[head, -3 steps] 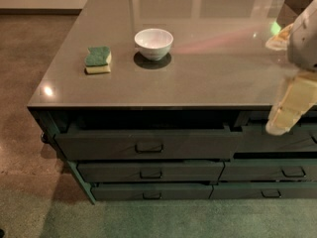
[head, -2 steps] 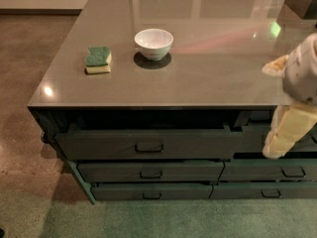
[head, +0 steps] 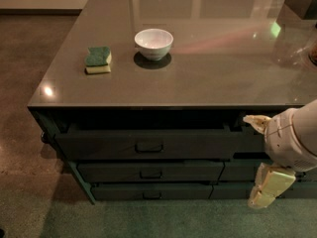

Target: Open top drawer

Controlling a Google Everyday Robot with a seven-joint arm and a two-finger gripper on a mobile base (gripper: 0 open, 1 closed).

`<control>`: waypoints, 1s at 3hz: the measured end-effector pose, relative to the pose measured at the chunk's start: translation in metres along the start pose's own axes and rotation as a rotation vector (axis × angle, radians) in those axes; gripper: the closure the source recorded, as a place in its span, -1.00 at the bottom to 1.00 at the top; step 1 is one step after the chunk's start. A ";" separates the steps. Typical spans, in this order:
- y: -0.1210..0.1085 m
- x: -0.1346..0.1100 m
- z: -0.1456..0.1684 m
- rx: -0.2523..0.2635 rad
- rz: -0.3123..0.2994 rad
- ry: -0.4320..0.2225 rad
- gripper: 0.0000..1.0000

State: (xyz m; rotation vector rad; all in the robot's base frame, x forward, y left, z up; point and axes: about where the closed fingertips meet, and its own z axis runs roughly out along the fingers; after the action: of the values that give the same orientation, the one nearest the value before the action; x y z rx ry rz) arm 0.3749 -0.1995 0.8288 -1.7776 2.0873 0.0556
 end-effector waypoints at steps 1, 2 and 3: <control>0.000 0.000 0.000 0.000 0.000 0.000 -1.00; -0.002 -0.007 0.015 -0.021 -0.022 -0.021 -1.00; -0.007 -0.019 0.036 -0.018 -0.069 -0.054 -1.00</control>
Offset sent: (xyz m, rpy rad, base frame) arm 0.0189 0.0280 -0.0332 0.0481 0.0264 0.0884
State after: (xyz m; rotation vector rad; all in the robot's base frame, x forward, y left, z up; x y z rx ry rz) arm 0.3930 -0.1732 0.8034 -1.8365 1.9924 0.1030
